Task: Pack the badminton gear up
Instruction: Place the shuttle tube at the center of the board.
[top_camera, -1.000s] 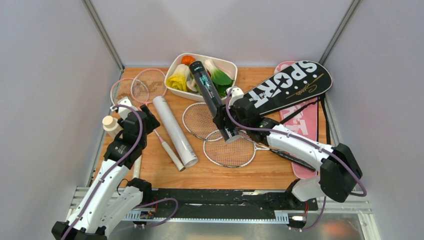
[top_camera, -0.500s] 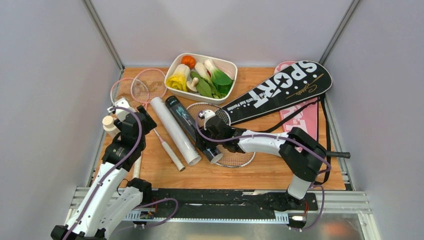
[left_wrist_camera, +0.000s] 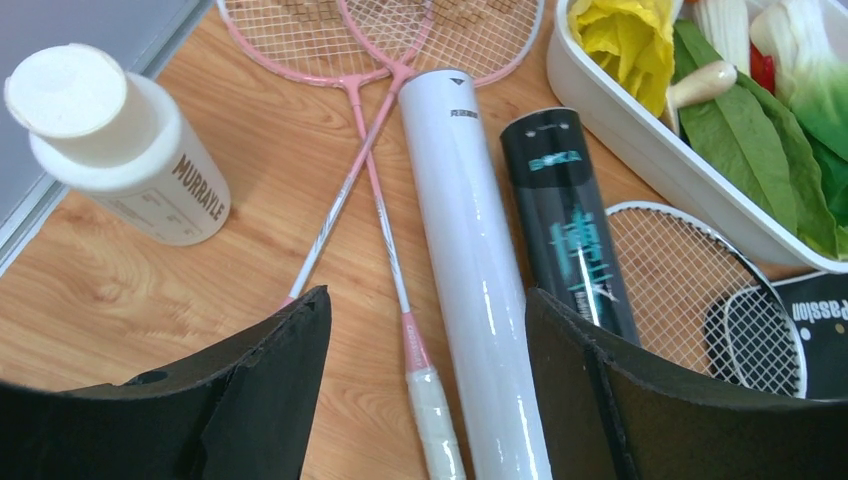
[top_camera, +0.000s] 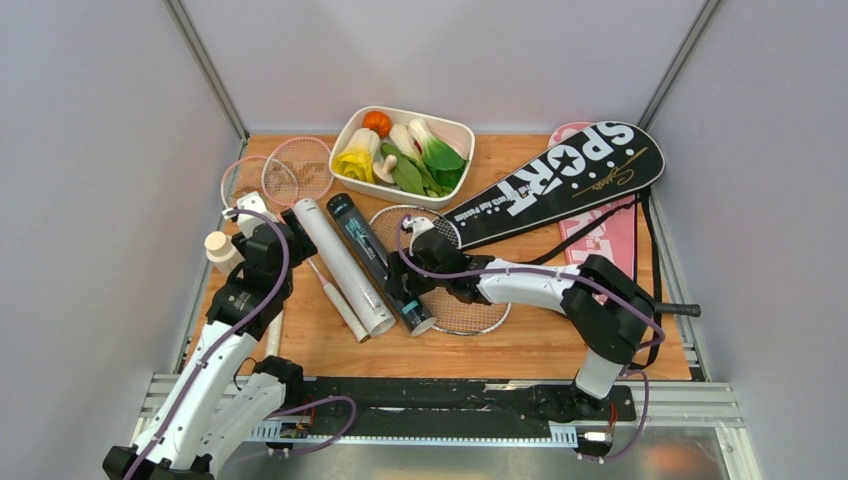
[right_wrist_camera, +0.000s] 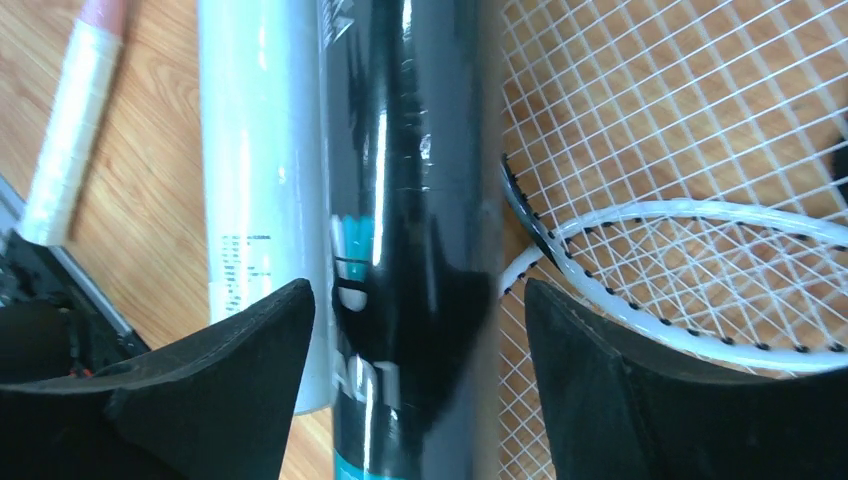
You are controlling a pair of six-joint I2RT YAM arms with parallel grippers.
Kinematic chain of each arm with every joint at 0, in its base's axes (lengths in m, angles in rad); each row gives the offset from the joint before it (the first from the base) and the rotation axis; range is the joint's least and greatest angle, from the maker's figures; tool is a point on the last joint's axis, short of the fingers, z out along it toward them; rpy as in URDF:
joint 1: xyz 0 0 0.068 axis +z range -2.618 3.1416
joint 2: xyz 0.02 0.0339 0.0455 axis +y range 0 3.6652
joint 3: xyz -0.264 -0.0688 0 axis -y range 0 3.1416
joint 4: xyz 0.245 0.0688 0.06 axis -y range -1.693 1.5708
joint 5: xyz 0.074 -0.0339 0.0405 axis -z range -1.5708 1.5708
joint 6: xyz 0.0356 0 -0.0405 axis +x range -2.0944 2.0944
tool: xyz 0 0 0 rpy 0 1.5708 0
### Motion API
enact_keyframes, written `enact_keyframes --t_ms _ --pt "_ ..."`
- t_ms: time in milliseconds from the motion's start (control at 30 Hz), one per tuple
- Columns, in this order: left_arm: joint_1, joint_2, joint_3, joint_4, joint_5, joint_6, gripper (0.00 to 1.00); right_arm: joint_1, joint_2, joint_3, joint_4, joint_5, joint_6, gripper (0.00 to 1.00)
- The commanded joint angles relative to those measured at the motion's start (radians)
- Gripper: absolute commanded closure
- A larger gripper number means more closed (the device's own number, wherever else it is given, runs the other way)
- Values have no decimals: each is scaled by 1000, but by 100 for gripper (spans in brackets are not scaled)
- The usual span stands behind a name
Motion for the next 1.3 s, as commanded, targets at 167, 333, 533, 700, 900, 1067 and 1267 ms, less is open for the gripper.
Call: enact_keyframes --t_ms 167,333,533,700,900,1067,1267 --pt "4 9 -10 84 176 197 19 -103 -250 3 -92 116 39 16" --pt "4 -3 -11 101 293 258 20 -210 -291 -42 -254 115 -221 40" --pt "4 -85 -55 146 380 287 23 -297 -279 -77 -350 89 -362 54" --pt "4 -126 -76 154 416 270 25 -310 -178 -40 -347 34 -528 53" --pt "4 -150 -63 130 456 277 26 -311 -79 -4 -348 -1 -606 53" --pt "4 -174 -67 128 480 294 26 -311 -42 0 -347 66 -621 75" --pt "4 -178 -42 120 513 327 29 -310 -141 -11 -386 94 -628 100"
